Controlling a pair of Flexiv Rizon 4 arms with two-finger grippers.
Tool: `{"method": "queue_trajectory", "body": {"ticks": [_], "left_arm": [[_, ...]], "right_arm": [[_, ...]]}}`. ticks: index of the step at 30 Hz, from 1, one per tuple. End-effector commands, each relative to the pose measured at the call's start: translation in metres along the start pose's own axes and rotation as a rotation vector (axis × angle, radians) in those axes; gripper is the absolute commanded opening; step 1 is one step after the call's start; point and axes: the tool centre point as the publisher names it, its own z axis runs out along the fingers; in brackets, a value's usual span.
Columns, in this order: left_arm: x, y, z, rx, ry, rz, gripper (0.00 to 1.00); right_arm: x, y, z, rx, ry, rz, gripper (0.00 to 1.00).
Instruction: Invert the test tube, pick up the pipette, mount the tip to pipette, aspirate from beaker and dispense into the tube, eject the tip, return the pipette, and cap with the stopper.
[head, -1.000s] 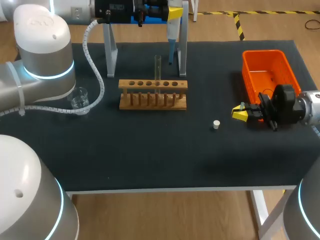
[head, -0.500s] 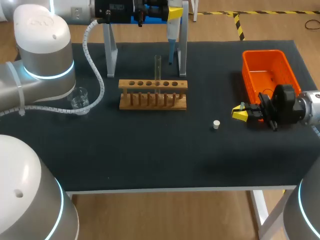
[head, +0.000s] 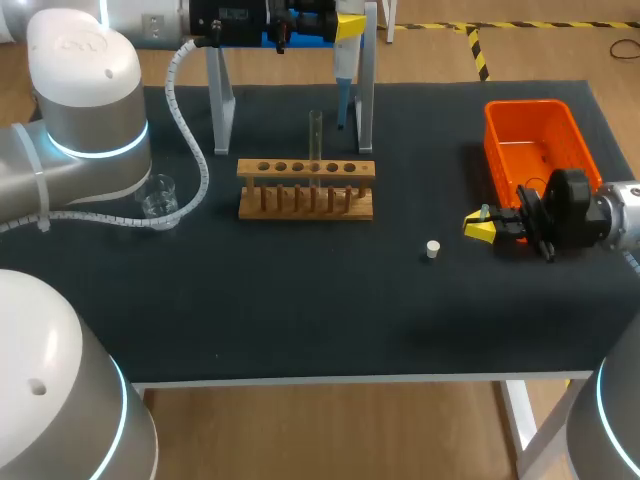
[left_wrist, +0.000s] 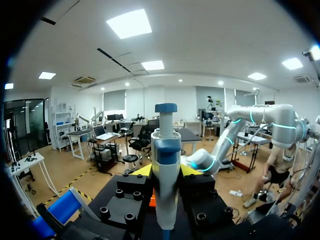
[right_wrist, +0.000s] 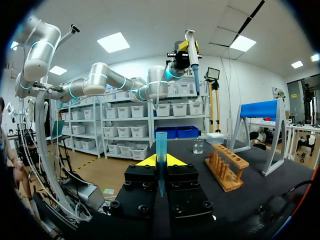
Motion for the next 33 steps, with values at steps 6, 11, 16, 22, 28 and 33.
{"method": "queue_trajectory", "body": {"ticks": [6,11,16,22,28,33], "left_arm": [[0.0,0.0,0.0,0.001,-0.001,0.001,0.0],[0.0,0.0,0.0,0.001,-0.001,0.001,0.0],[0.0,0.0,0.0,0.001,-0.001,0.001,0.0],[0.0,0.0,0.0,0.001,-0.001,0.001,0.0],[0.0,0.0,0.0,0.001,-0.001,0.001,0.0],[0.001,-0.001,0.0,0.005,0.0,0.001,0.0]], "right_arm": [[-0.006,0.007,0.018,0.023,-0.009,-0.002,0.0],[-0.011,0.011,0.032,0.027,-0.009,-0.001,0.0],[-0.015,0.015,0.053,0.033,0.0,-0.005,0.0],[-0.02,0.021,0.081,0.045,0.02,-0.017,0.0],[-0.02,0.025,0.101,0.049,0.039,-0.028,0.0],[-0.018,0.025,0.104,0.05,0.044,-0.028,0.0]]}}
